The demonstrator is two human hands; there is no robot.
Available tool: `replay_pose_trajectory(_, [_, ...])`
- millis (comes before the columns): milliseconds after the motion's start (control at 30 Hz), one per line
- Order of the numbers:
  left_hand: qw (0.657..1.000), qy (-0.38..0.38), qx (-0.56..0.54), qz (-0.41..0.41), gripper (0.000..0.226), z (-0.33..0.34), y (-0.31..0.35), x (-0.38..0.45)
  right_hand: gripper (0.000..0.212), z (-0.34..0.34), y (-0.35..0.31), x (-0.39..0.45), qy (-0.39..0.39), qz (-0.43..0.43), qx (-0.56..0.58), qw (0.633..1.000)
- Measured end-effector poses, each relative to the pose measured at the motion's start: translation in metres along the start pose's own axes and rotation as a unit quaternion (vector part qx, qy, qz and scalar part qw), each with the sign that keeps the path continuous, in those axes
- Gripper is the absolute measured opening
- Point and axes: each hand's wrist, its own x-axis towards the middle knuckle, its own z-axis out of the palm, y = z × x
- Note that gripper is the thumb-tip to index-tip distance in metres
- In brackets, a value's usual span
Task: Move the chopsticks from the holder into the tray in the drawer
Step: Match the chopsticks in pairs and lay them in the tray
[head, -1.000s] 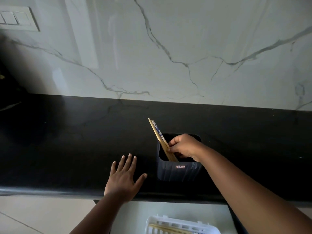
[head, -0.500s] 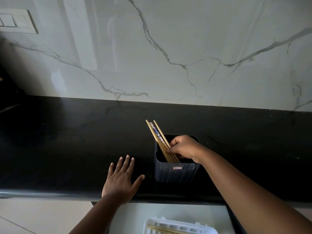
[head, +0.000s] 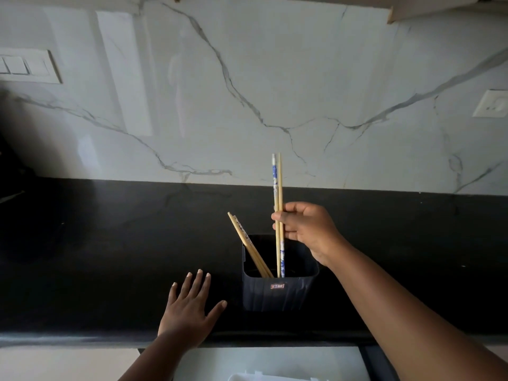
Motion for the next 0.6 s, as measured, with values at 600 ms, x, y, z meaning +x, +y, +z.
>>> replay_pose_trajectory(600, [0.779,0.44,0.048,0.444,0.032,-0.215,0.078,-0.025,0.018,0.008,-0.087,-0.06,-0.089,-0.003,0.16,0.983])
